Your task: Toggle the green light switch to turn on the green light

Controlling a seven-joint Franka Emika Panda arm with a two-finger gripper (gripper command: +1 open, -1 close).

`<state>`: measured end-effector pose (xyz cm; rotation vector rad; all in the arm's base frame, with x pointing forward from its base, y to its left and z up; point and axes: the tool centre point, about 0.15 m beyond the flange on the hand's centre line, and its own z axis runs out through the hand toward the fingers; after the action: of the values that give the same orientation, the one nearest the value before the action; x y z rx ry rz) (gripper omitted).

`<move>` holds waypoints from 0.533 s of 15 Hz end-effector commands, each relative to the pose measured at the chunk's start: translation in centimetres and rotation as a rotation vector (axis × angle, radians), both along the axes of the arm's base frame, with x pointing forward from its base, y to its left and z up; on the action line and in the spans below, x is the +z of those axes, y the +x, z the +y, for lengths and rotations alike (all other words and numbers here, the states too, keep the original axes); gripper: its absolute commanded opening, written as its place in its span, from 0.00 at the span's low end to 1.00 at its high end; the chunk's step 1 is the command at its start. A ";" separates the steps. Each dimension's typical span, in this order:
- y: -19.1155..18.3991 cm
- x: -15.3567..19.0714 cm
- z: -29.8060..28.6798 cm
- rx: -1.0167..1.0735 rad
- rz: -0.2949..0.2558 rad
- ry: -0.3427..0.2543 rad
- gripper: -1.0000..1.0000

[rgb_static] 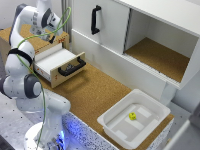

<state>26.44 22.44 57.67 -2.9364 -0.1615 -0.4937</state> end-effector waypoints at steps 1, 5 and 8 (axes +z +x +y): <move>6.4 -1.4 -3.3 -0.055 -0.037 -0.127 1.00; 9.8 -2.4 -5.0 -0.067 0.031 -0.200 1.00; 10.4 -2.4 -5.2 -0.077 0.028 -0.201 1.00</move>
<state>32.98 17.59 55.36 -3.0521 -0.0901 -0.5765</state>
